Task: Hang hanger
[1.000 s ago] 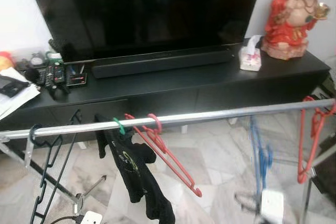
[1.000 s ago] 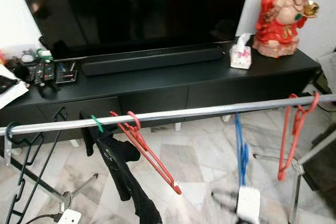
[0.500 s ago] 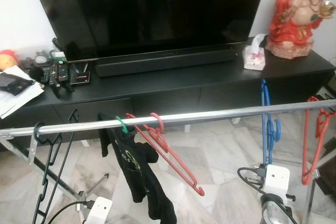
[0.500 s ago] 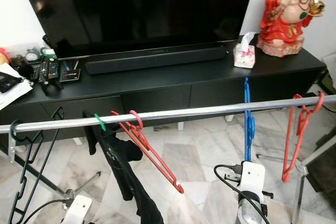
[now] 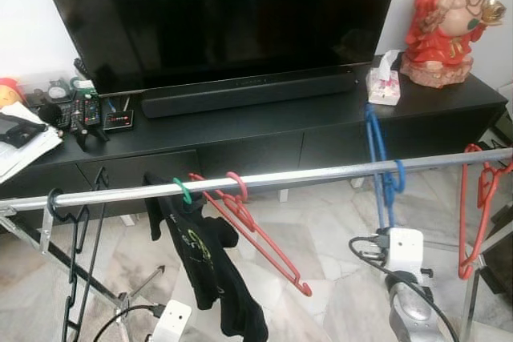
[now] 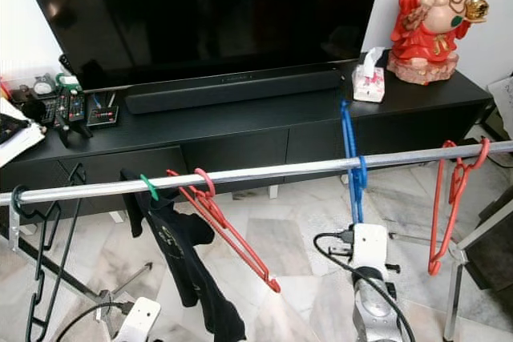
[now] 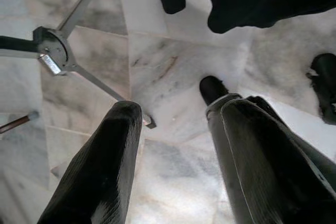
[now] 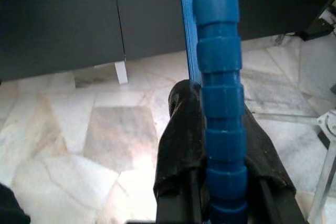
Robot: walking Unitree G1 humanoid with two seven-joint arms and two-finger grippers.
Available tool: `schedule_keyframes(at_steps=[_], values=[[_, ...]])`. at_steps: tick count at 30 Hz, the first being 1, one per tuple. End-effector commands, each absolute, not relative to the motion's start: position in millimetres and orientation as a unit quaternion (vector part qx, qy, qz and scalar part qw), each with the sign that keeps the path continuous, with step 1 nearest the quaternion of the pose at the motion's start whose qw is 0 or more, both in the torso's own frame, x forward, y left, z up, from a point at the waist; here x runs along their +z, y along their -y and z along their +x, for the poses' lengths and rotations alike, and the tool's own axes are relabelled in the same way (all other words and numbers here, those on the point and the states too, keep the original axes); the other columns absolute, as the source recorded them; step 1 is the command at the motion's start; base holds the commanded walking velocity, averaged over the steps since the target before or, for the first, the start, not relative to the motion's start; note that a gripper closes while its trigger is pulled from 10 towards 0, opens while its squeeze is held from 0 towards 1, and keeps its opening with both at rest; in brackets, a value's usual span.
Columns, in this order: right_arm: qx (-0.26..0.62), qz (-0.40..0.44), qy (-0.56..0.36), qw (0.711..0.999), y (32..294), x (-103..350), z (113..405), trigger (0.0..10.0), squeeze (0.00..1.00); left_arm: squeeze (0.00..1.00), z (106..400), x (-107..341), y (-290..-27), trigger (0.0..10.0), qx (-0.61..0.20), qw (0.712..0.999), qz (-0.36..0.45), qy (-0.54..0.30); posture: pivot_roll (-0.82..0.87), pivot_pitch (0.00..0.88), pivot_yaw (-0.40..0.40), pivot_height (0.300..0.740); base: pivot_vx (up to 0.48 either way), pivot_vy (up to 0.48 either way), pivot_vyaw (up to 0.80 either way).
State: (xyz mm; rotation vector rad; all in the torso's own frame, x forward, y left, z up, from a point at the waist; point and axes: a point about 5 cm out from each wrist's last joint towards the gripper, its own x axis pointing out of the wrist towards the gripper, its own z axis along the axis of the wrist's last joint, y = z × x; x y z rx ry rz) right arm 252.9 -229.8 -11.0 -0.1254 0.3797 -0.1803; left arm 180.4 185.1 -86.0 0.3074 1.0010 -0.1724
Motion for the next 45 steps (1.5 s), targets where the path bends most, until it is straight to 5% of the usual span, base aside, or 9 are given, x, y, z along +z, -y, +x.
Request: schedule_keyframes(at_steps=[1, 33, 35, 41, 42, 44, 45], values=[[-0.078, -0.069, -0.180, 0.978, 228.8, -3.8, 262.0, 10.0, 0.00, 0.00, 178.4, -86.8, -187.8, 10.0, -0.080, 0.858, 0.151, -0.484, -0.19, 0.000, 0.049, 0.740, 0.000, 0.000, 0.00], [-0.042, -0.037, -0.208, 0.977, 229.6, 9.9, 284.5, 10.0, 0.02, 0.00, 171.9, -90.7, -179.8, 10.0, -0.092, 0.853, 0.159, -0.489, -0.19, 0.000, 0.050, 0.740, 0.000, 0.000, 0.00], [-0.041, -0.033, -0.212, 0.976, 227.4, 7.6, 283.0, 10.0, 0.39, 0.00, 172.9, -90.6, -176.7, 10.0, -0.093, 0.854, 0.158, -0.488, -0.20, 0.000, 0.050, 0.740, 0.000, 0.000, 0.00], [-0.036, -0.031, -0.212, 0.976, 222.9, 1.8, 275.0, 10.0, 0.56, 0.00, 178.4, -87.2, -184.0, 10.0, -0.088, 0.857, 0.156, -0.483, -0.19, 0.000, 0.044, 0.740, 0.000, 0.000, 0.00], [-0.042, -0.025, -0.200, 0.979, 222.0, 2.8, 273.9, 10.0, 0.82, 0.00, 178.8, -86.8, -185.9, 10.0, -0.087, 0.858, 0.157, -0.482, -0.19, 0.000, 0.042, 0.740, 0.000, 0.000, 0.00], [-0.056, -0.012, -0.172, 0.983, 220.7, 7.0, 273.1, 10.0, 1.00, 0.00, 179.0, -86.4, -188.1, 10.0, -0.086, 0.857, 0.158, -0.483, -0.19, 0.000, 0.042, 0.740, 0.000, 0.000, 0.00], [-0.056, -0.014, -0.167, 0.984, 220.3, 7.9, 272.8, 10.0, 1.00, 0.00, 178.9, -86.4, -188.3, 10.0, -0.086, 0.857, 0.158, -0.483, -0.19, 0.000, 0.042, 0.740, 0.000, 0.000, 0.00]])
